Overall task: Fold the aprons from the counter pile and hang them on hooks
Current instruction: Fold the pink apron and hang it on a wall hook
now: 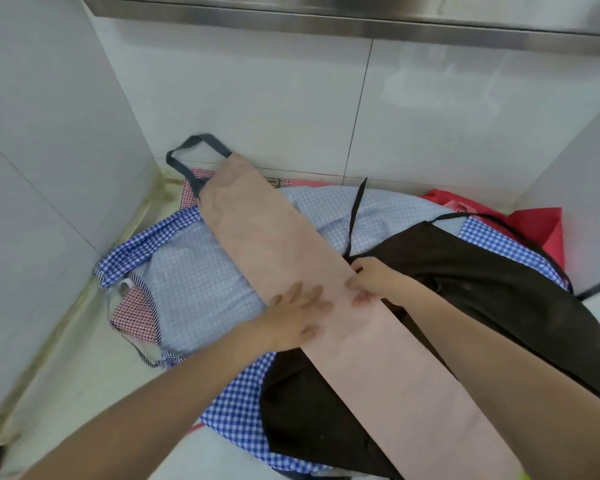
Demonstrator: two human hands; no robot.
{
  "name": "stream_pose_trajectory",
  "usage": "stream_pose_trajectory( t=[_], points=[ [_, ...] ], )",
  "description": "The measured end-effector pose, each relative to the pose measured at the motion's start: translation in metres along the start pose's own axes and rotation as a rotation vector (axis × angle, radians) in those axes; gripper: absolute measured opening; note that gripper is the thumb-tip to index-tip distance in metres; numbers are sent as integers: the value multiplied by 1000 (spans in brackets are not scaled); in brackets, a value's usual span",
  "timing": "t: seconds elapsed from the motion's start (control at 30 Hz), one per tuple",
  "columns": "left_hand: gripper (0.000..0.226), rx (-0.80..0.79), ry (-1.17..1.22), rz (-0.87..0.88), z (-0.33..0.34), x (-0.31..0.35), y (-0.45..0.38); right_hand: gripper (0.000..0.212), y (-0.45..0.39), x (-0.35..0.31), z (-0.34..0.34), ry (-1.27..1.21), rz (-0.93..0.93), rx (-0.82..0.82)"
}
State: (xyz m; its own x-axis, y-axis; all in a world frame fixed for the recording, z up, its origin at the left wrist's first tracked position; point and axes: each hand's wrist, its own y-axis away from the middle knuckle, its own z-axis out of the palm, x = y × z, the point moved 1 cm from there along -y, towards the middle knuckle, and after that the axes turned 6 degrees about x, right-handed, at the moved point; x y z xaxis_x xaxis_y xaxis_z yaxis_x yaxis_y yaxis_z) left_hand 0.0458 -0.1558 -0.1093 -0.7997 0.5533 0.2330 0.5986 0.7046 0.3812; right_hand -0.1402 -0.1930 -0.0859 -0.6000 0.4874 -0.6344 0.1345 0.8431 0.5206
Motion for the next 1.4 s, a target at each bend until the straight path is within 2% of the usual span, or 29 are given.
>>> stream_pose_trajectory(
  t=[0.13,0.27,0.33,0.43,0.5,0.53,0.6,0.67,0.77,0.87,0.93,1.03,1.1,1.2,1.33,1.4],
  points=[
    [54,-15,-78,-45,20,5,-9,16,21,30,-15,-15,18,-5],
    [53,13,-77,-91,29,9,-19,18,41,74,-34,-56,113,97],
    [53,32,-81,-101,29,13,-19,21,53,99,-42,46,160,125],
    [52,75,-91,-158,30,24,-15,26,73,134,-52,331,148,113],
    [51,155,-102,-199,36,32,-11,23,84,153,-52,366,157,40],
    [50,245,-105,-189,38,37,-7,23,86,160,-50,331,175,4],
    [47,480,-116,-125,44,50,4,27,90,173,-48,312,145,-15],
    [42,602,-204,-36,61,60,15,26,91,182,-46,300,110,-19],
    [33,698,-253,135,92,86,32,24,92,189,-46,369,49,4],
    [34,709,-204,162,118,117,45,24,94,197,-44,410,-58,72],
    [33,732,-172,151,128,137,52,24,99,205,-44,333,-94,70],
    [31,789,-128,186,141,164,64,21,115,215,-49,121,-111,-48],
    [45,740,-133,194,153,179,69,18,126,219,-48,-85,-80,-126],
    [69,669,-60,82,165,196,73,15,138,222,-42,-362,54,-211],
    [59,824,80,9,169,208,86,14,151,224,-28,-617,151,-292],
    [48,892,194,-46,171,209,94,12,157,228,-18,-595,150,-334]
  ],
)
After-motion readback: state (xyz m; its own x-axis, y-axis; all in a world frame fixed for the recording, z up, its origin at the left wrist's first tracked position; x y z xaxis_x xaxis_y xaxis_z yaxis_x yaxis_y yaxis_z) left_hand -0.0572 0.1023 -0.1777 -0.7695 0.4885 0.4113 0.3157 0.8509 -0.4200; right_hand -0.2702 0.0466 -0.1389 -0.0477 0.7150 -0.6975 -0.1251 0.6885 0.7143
